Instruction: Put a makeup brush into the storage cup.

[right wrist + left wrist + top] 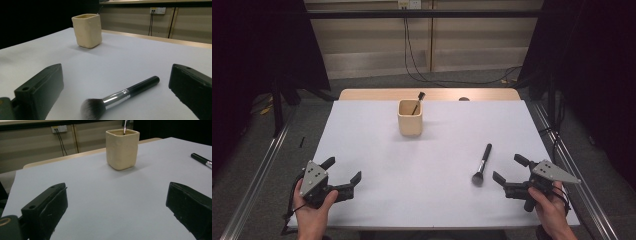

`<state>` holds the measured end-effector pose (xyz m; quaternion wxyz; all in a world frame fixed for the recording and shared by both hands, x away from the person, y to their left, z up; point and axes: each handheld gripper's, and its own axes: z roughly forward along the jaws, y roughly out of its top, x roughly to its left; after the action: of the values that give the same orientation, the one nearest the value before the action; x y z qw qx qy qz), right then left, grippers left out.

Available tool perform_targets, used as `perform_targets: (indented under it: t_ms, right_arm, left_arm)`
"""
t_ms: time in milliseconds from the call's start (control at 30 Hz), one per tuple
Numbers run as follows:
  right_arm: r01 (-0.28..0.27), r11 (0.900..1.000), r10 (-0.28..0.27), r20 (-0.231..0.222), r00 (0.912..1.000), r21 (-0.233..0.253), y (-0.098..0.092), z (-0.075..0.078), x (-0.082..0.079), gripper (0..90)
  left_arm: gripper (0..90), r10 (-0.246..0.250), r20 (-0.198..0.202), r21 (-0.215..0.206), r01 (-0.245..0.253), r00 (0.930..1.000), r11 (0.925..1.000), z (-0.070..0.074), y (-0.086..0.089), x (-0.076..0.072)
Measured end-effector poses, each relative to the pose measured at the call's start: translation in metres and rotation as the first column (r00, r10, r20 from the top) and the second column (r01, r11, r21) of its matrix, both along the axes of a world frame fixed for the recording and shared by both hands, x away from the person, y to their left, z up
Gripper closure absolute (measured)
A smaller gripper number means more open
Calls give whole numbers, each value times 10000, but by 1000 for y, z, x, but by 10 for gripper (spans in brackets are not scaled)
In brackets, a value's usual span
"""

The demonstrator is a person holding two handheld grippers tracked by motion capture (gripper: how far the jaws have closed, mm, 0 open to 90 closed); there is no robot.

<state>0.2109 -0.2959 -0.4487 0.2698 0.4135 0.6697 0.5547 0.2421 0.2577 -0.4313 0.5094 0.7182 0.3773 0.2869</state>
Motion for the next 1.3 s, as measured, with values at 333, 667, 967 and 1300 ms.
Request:
perform_targets:
  t_ms: [333, 667, 967, 1300]
  right_arm:
    - [-11, 10000, 10, -144, 9999, -96, 1, 0, 9, 0]
    - [-170, 9995, 155, -576, 9982, -257, -3, 7, 28, 25]
    - [-818, 9917, 766, -553, 9955, -995, 1, 20, 46, 24]
    - [-1408, 9722, 1146, -1441, 9829, -1874, 2, 24, 67, 25]
  left_arm:
    - [42, 244, 14, -207, -244, 9997, 9995, -2, 12, 10]
    - [43, 182, -199, -298, -188, 9996, 9994, -5, 5, 22]
    - [49, 63, -123, -274, -66, 9999, 9996, -4, 1, 26]
    - [49, -8, -95, -241, 5, 10000, 9997, -5, 1, 23]
